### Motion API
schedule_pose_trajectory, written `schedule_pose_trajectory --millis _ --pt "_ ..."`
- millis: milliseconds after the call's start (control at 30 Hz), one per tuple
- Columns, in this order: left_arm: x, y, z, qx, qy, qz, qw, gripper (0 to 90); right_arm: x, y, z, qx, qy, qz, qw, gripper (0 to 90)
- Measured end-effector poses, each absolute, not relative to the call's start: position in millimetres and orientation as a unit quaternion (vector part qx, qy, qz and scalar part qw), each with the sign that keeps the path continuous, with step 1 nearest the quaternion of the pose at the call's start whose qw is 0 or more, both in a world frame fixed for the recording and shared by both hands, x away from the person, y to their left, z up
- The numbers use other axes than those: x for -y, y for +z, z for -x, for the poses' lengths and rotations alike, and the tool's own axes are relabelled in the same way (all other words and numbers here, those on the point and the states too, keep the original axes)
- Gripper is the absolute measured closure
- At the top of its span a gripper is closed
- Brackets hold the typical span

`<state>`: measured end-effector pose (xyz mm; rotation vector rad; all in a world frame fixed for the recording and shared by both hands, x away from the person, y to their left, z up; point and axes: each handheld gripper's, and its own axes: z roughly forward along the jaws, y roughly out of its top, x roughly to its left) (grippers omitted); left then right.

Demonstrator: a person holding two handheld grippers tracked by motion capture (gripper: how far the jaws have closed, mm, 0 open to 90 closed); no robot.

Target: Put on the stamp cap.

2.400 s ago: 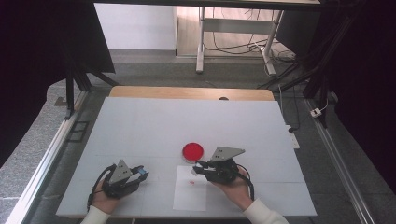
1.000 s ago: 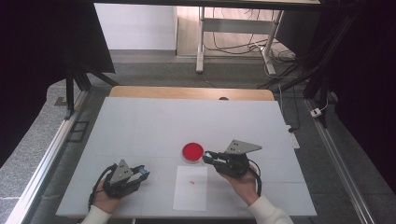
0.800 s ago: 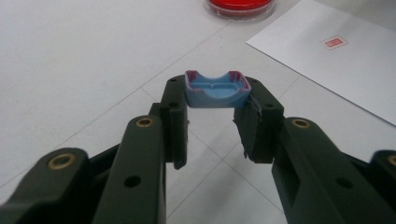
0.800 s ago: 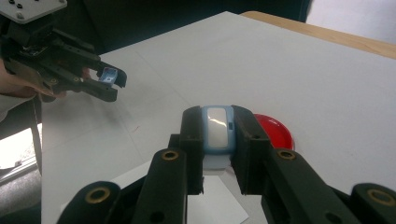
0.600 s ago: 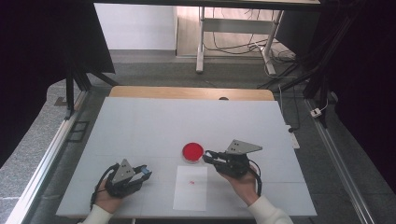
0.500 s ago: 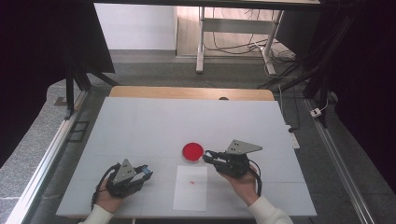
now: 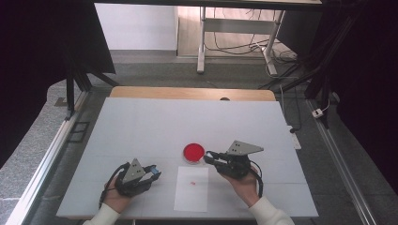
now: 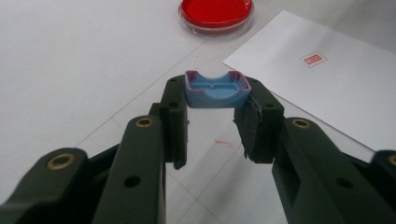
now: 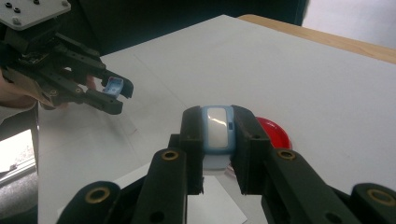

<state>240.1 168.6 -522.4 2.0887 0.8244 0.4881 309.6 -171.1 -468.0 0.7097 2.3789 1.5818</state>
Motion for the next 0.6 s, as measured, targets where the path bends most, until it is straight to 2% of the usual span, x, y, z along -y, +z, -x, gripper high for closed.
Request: schedule_pose_trajectory --millis 600 --pt "-144.1 -520.3 -253.8 -0.308 0.191 -0.837 0.410 65.2 170.2 -468.2 -308.9 -0.804 0.535 -0.240 0.099 74.7"
